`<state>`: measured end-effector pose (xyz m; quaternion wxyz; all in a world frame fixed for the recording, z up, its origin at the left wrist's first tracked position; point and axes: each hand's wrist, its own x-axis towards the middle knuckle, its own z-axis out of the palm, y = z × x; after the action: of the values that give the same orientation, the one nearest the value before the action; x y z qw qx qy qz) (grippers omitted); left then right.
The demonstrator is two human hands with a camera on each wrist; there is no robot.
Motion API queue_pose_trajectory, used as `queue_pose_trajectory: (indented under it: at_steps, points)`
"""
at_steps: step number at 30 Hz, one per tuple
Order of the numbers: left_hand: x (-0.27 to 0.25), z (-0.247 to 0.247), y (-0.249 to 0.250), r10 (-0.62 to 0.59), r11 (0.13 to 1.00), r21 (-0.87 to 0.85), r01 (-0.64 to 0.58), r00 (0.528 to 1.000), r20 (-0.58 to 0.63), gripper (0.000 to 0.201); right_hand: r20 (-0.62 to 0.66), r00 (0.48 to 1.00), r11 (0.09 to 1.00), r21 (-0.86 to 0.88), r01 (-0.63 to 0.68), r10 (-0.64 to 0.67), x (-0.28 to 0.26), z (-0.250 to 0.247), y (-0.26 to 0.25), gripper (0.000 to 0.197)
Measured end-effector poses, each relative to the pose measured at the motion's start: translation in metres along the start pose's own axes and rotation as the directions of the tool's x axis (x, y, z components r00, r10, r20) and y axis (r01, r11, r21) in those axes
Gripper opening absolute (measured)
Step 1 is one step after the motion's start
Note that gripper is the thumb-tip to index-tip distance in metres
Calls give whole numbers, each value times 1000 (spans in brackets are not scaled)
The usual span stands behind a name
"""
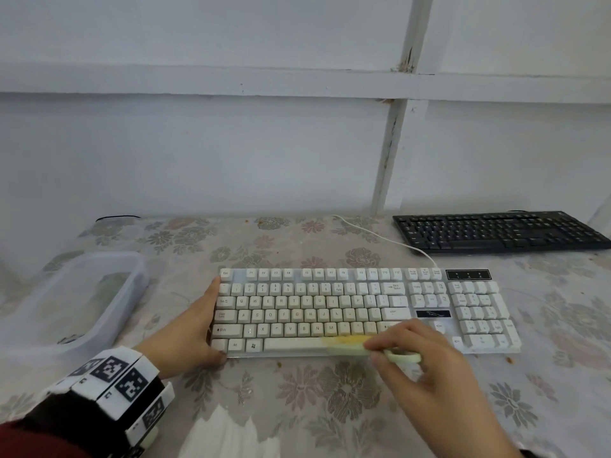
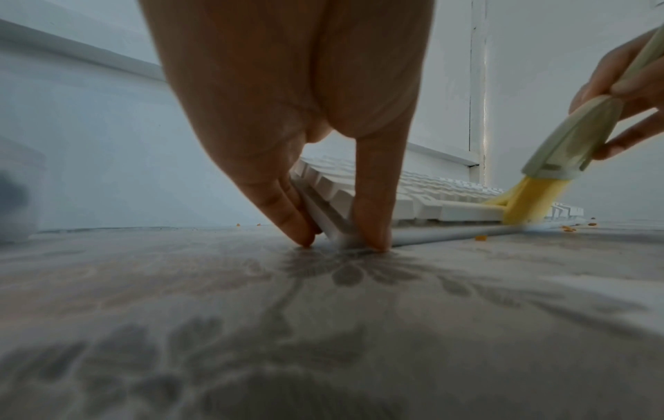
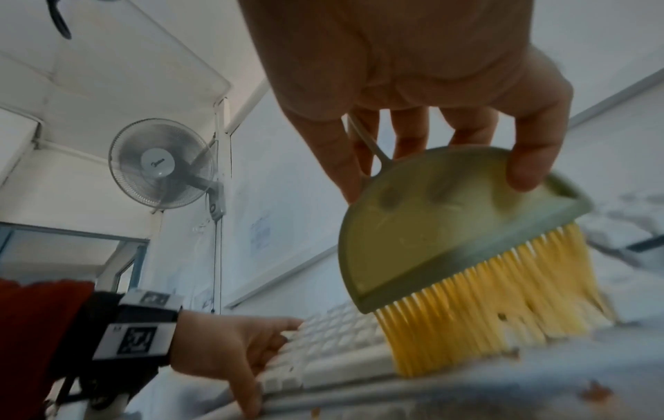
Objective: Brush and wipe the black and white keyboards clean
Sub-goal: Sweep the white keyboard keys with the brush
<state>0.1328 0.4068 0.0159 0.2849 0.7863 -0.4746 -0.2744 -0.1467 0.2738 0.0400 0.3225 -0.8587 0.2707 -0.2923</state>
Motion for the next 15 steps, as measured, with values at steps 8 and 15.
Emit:
queue_pose_trajectory:
  at_steps: [8,15]
  points:
    - [0,0,-2,-42,999,20,42,999,7,120,-32,991,991,33,133,-132,-2,19,-9,14]
    - [1,0,0,-36,999,6,36,999,8,118,-37,994,993,-60,102,-104,-5,18,7,11]
